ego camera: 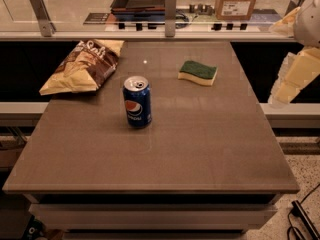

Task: Pick sponge

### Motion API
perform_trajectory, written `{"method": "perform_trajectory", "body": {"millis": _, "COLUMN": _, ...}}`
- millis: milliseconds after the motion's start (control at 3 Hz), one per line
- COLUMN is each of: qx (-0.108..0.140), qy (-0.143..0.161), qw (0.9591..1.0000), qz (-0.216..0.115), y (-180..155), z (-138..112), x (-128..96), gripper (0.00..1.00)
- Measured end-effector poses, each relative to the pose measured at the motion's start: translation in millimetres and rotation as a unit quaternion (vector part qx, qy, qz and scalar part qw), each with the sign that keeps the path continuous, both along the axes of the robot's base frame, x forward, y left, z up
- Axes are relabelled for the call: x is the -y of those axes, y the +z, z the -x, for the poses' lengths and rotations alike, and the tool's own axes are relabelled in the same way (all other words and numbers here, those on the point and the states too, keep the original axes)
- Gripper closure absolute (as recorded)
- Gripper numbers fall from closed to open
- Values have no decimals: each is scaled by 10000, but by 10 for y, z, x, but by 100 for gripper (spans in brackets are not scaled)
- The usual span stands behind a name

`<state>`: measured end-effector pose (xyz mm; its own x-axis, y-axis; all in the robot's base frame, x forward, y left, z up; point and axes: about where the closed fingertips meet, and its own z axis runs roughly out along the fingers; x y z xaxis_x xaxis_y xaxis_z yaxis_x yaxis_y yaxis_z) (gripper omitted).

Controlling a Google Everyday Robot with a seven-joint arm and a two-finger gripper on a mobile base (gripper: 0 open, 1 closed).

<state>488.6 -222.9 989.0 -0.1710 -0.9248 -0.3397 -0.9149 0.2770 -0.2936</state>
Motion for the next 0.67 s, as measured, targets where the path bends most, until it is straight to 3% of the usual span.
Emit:
{"method": "perform_trajectory", "body": {"millis": 333, "qx": 202, "qy": 21, "qw": 9985, "qz": -507, "y": -60, "z": -318, "x": 30, "gripper": 0}}
{"method": "perform_trajectory", "body": {"millis": 667, "qx": 379, "qy": -146, "qw": 9940, "qz": -1019, "y": -189, "z": -588, "x": 49, "gripper": 0}}
